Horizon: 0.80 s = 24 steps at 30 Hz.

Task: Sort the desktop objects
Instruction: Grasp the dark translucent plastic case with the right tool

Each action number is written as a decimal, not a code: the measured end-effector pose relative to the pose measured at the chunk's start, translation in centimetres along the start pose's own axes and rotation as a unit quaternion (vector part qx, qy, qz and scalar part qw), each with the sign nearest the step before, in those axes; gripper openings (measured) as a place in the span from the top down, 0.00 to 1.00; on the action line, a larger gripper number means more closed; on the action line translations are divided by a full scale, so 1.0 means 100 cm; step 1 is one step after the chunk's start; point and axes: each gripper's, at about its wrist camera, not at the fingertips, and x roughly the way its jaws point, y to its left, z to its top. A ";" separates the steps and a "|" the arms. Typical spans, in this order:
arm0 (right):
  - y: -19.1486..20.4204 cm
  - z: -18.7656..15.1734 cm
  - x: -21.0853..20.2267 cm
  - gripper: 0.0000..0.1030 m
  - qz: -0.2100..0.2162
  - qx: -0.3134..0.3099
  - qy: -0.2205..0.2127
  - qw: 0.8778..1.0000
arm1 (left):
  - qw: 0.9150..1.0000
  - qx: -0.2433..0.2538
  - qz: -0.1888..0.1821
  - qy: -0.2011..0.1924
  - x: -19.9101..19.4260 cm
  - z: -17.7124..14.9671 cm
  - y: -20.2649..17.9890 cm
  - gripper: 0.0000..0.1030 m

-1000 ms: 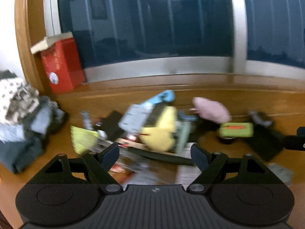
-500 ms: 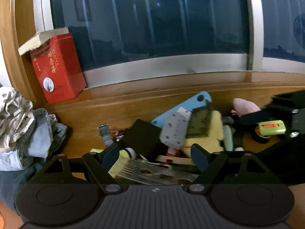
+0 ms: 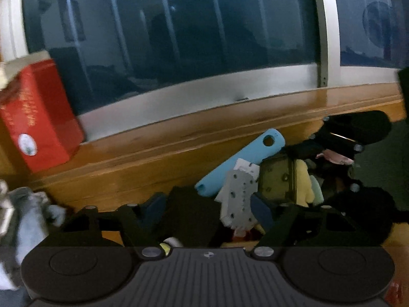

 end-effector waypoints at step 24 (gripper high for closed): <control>-0.059 -0.063 -0.096 0.36 -0.121 0.188 -0.004 0.975 | 0.994 -0.028 -0.103 -0.029 -0.014 0.017 -0.026 0.83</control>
